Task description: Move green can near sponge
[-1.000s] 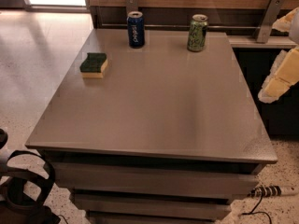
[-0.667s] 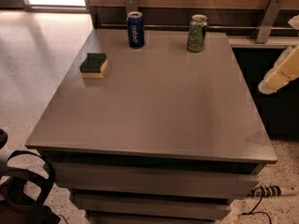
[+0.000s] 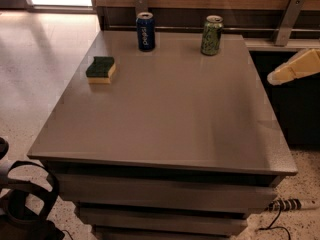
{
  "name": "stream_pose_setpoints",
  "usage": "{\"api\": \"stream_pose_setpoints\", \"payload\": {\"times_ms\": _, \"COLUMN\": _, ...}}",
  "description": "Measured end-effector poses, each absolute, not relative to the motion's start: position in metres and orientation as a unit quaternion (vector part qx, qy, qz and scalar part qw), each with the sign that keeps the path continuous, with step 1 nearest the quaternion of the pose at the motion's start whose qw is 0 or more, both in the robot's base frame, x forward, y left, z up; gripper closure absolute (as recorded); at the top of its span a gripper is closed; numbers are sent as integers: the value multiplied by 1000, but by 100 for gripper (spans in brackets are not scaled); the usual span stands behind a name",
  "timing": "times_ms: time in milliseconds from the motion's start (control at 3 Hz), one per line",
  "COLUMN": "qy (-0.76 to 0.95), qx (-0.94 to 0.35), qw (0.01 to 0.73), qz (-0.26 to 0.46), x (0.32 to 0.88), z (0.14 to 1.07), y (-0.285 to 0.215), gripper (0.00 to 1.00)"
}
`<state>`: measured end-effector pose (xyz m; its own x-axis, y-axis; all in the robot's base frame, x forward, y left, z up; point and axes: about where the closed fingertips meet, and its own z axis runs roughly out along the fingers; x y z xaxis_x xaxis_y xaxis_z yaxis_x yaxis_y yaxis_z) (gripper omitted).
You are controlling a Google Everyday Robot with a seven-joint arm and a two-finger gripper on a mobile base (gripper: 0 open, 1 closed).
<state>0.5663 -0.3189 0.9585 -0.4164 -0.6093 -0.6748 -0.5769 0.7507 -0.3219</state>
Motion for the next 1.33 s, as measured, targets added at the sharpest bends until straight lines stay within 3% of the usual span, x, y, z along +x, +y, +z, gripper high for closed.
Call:
{"api": "stream_pose_setpoints", "payload": {"times_ms": 667, "qy": 802, "qx": -292, "qw": 521, "qz": 15, "x": 637, "z": 956, "y": -335, "gripper": 0}}
{"api": "stream_pose_setpoints", "payload": {"times_ms": 1333, "qy": 749, "qx": -305, "qw": 584, "qz": 63, "x": 693, "z": 967, "y": -318, "gripper": 0}}
